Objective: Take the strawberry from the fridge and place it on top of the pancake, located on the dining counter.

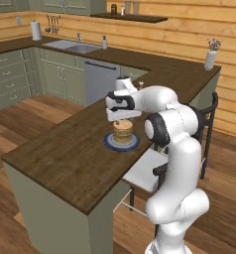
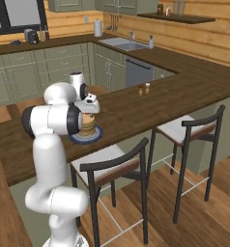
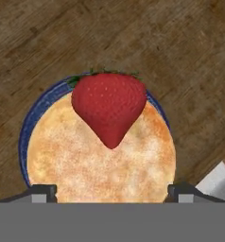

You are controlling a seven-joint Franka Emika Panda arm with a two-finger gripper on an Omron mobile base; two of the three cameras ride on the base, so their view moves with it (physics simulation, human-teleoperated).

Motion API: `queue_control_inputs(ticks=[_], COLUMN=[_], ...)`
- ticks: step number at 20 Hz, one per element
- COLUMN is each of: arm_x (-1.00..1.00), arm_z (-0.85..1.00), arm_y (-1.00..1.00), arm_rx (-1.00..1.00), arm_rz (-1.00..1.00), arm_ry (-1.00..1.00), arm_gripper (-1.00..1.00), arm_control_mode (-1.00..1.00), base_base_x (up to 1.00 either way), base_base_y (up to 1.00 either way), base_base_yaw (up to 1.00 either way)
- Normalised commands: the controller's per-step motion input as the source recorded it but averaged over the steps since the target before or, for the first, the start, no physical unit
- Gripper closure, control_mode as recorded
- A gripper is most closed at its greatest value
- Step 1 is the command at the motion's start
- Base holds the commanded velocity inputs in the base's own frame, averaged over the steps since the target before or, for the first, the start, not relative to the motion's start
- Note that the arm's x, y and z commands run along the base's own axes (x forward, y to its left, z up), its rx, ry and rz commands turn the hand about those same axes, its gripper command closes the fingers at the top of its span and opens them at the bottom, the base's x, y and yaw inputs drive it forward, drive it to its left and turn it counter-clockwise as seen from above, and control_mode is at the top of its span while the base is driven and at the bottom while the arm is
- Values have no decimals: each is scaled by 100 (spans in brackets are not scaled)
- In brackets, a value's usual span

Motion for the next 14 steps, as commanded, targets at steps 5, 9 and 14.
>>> queue_control_inputs(ticks=[5,9,14], arm_x=[-36,-17,-19], arm_z=[43,74,50], arm_y=[-10,-8,-8], arm_rx=[0,0,0], arm_rz=[-5,-14,-15], arm_ry=[0,0,0], arm_gripper=[-100,-100,-100], arm_control_mode=[-100,-100,-100], base_base_x=[0,0,0], base_base_y=[0,0,0], base_base_yaw=[0,0,0])
